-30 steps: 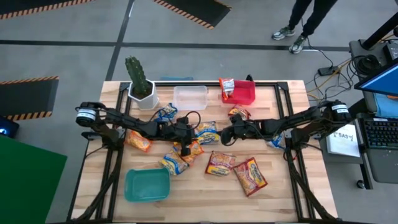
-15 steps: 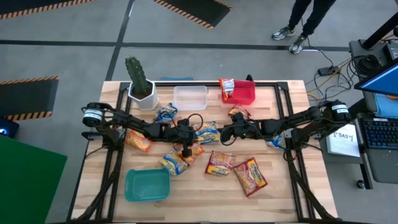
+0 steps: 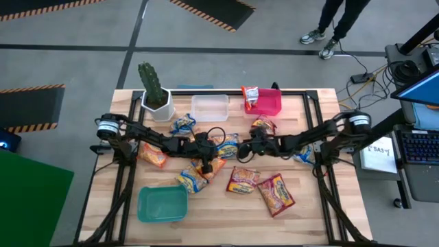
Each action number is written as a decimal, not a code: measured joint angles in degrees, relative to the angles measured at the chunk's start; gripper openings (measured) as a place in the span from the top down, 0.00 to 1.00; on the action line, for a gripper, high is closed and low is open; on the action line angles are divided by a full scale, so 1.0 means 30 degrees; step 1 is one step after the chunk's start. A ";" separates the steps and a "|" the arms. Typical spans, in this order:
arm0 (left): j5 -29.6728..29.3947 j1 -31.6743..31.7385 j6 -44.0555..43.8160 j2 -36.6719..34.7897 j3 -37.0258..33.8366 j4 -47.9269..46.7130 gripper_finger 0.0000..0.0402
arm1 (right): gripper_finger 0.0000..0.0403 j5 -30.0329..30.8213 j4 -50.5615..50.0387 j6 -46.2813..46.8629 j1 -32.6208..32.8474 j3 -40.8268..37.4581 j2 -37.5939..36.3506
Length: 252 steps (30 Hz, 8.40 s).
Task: Sort Maruchan noodles
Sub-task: Put the blue noodle pack into the white bin
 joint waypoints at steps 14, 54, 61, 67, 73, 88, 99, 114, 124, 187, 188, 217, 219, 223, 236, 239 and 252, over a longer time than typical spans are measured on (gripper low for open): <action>0.0000 0.0000 -0.0007 0.0000 -0.0015 0.0051 0.91 | 0.38 -0.0489 -0.0022 -0.0776 -0.0287 0.1686 0.2530; -0.0131 -0.0036 0.0929 -0.2557 -0.0075 -0.1225 0.91 | 0.98 -0.1146 0.2823 -0.5959 0.0009 0.2192 0.2044; -0.0135 -0.0036 0.2637 -0.6198 -0.0095 -0.3381 0.91 | 0.98 -0.0992 0.2842 -0.7026 0.0244 0.2192 0.0691; -0.0444 -0.0029 0.5529 -0.8986 -0.0342 -0.4109 0.91 | 0.98 -0.0479 0.2755 -0.7793 0.0390 0.2390 0.0148; -0.0474 0.0007 0.7836 -1.1707 -0.1089 -0.3167 0.91 | 0.98 -0.0489 0.1642 -0.8399 0.0441 0.3585 0.0074; -0.3520 0.0073 0.8667 -1.6770 -0.2848 -0.3092 0.91 | 0.98 -0.0474 -0.8671 -1.0444 0.0291 1.1454 0.0074; -0.4947 0.0073 0.7872 -1.8112 -0.2860 -0.3330 0.91 | 0.98 0.0134 -0.8957 -1.1496 -0.1413 1.3769 0.0450; -0.0401 0.0229 0.8761 -1.4262 -0.3089 -0.3448 0.91 | 0.98 -0.0528 -1.6123 -0.7723 -0.1978 1.2176 0.0857; -0.0408 0.0714 0.9136 -1.0116 -0.1169 -0.3582 0.91 | 0.98 0.1412 -1.4434 -0.5298 -0.2551 0.7717 0.1659; 0.0743 0.3832 0.9049 -0.0689 0.0006 -0.2039 0.91 | 0.18 -0.4008 -0.2095 -0.0074 -0.2488 0.2212 0.0388; 0.0743 0.3832 0.9049 -0.0641 0.0015 -0.1977 0.91 | 0.18 -0.4001 -0.1934 0.0041 -0.2488 0.2122 0.0388; 0.0780 0.3861 0.9062 -0.0415 0.0058 -0.1542 0.91 | 0.19 -0.1844 -0.1055 0.0026 -0.1810 0.1937 0.0402; 0.0780 0.3861 0.9063 -0.0415 0.0051 -0.1523 0.91 | 0.19 -0.1817 -0.1055 0.0026 -0.1766 0.1937 0.0402; 0.0780 0.3860 0.9063 -0.0415 0.0051 -0.1508 0.91 | 0.19 -0.1674 -0.1056 0.0019 -0.1729 0.1937 0.0402; 0.0780 0.3861 0.9063 -0.0415 0.0051 -0.1413 0.91 | 0.20 -0.1998 0.1877 0.0113 -0.1642 0.2187 0.2806; 0.0780 0.3859 0.9063 -0.0423 0.0051 -0.1413 0.91 | 0.20 -0.2090 0.3045 0.0019 -0.1650 0.2653 0.3605; 0.0772 0.3861 0.9065 -0.0423 0.0051 -0.1415 0.91 | 0.25 -0.1484 0.2445 -0.0757 -0.1871 0.4006 0.4287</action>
